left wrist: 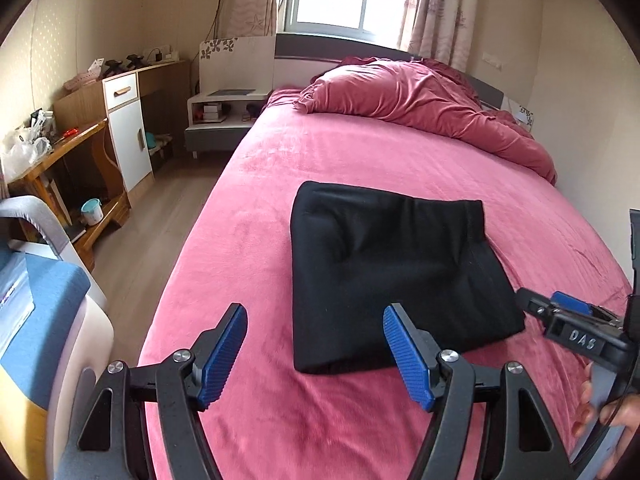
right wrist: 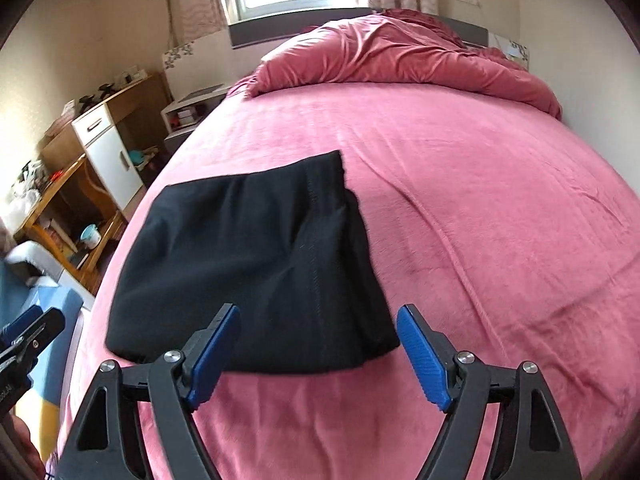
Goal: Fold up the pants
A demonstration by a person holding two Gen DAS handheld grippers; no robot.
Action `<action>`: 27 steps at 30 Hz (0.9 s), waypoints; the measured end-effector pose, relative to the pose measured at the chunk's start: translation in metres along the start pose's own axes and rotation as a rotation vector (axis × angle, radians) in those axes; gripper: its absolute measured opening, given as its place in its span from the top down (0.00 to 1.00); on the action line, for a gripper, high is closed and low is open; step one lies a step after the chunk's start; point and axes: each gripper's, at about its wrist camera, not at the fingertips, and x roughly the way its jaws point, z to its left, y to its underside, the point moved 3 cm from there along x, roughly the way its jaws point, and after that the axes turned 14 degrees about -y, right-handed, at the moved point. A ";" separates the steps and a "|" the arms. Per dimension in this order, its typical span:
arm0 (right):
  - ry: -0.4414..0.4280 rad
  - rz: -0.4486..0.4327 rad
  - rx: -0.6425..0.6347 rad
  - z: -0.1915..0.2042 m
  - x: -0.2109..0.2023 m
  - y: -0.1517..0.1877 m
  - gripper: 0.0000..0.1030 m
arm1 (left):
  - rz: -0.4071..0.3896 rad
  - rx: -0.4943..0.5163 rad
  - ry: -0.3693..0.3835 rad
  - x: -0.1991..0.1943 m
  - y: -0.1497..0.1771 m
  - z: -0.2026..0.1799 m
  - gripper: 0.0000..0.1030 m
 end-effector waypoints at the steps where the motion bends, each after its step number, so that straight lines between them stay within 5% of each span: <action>1: -0.005 0.002 -0.007 0.004 -0.002 0.006 0.21 | -0.003 0.000 0.001 -0.004 0.002 0.000 0.30; 27: 0.028 -0.006 -0.118 0.043 -0.032 0.055 0.15 | -0.015 0.014 -0.022 -0.038 0.040 -0.002 0.30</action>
